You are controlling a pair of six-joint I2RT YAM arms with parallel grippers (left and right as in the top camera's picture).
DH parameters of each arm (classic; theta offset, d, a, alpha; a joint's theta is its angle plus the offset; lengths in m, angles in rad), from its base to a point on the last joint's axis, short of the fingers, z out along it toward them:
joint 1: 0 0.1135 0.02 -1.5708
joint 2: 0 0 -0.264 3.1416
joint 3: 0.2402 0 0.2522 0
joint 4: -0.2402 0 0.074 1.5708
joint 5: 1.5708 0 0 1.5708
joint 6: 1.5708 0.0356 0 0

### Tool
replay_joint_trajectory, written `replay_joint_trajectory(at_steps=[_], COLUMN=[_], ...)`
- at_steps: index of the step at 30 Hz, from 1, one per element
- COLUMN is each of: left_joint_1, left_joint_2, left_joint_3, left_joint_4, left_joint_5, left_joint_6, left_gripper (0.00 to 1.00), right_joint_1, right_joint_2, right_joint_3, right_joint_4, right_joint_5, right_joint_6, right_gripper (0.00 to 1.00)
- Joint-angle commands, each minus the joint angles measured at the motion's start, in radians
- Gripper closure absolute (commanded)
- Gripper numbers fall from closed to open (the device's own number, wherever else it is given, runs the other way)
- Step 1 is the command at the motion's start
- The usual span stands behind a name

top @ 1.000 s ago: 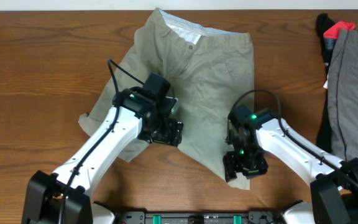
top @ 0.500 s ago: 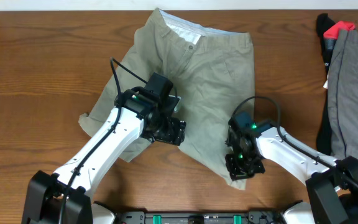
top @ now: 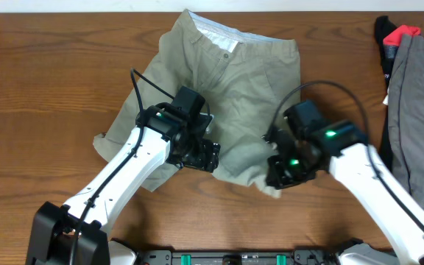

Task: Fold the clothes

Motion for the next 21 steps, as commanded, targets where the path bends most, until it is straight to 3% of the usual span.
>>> replay_joint_trajectory(at_steps=[1, 14, 21], left_joint_1=[-0.004, -0.004, -0.034], left_joint_2=[-0.005, -0.005, -0.005], left_joint_3=[-0.006, -0.006, -0.006], left_joint_4=[-0.002, 0.018, 0.037], left_joint_5=[0.01, 0.009, 0.092], left_joint_6=[-0.01, -0.01, -0.053], left_gripper=[0.2, 0.2, 0.21], right_joint_1=[-0.041, -0.176, -0.179], right_joint_2=[-0.036, 0.018, 0.061], right_joint_3=[0.047, 0.026, 0.026], right_joint_4=[-0.07, -0.067, -0.023], right_joint_5=[0.217, 0.302, 0.14], right_joint_6=[-0.019, 0.031, -0.029], right_gripper=[0.99, 0.99, 0.99])
